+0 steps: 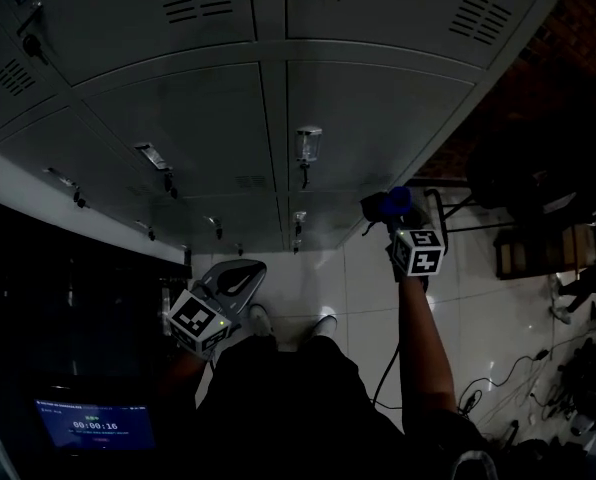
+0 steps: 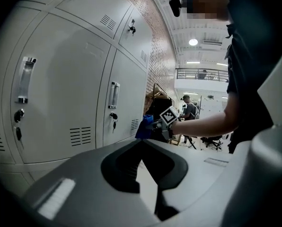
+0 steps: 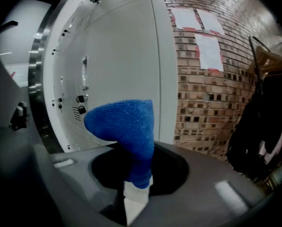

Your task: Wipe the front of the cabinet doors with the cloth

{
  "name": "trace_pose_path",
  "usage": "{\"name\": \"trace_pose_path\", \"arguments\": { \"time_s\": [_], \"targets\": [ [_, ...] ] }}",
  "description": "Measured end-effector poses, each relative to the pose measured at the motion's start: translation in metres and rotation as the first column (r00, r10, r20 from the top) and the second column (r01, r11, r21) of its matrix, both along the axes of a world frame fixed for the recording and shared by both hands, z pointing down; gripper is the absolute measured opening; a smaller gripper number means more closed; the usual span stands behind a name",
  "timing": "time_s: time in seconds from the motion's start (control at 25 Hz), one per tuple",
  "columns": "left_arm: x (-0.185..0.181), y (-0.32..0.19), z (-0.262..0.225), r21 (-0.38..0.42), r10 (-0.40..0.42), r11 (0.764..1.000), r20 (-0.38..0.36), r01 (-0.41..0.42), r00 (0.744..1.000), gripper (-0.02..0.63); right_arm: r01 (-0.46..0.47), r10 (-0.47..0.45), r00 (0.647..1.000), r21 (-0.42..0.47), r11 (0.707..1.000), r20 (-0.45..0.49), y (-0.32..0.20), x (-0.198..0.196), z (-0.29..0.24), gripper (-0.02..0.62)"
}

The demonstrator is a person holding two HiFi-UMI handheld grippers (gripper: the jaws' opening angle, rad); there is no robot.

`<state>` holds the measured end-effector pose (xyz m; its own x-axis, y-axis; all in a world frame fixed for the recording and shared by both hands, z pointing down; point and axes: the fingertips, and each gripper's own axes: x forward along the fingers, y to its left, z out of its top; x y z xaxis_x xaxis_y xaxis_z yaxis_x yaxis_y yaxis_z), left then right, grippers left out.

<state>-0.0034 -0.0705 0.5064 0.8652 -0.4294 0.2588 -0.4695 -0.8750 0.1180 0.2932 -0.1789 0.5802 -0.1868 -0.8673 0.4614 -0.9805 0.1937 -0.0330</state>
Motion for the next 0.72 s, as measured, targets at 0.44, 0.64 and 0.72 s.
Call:
{"name": "trace_pose_path", "arguments": {
  "time_s": [0.44,0.64,0.72],
  "targets": [
    [0.014,-0.017,-0.036,0.074,0.06,0.996,-0.063,-0.055,0.996,0.006,0.319,-0.342,0.936,0.21,0.924,0.084,0.093,-0.125,-0.115,0.08],
    [0.015,-0.016,-0.051,0.104,0.079,0.992,-0.081,-0.07,0.994,0.006,0.401,-0.431,0.899,0.245,0.882,0.078,0.116,-0.174,-0.142,0.08],
    [0.012,-0.015,-0.059,0.106,0.079,0.992,-0.086,-0.069,0.993,0.006,0.437,-0.468,0.882,0.264,0.86,0.064,0.122,-0.196,-0.15,0.08]
  ]
}}
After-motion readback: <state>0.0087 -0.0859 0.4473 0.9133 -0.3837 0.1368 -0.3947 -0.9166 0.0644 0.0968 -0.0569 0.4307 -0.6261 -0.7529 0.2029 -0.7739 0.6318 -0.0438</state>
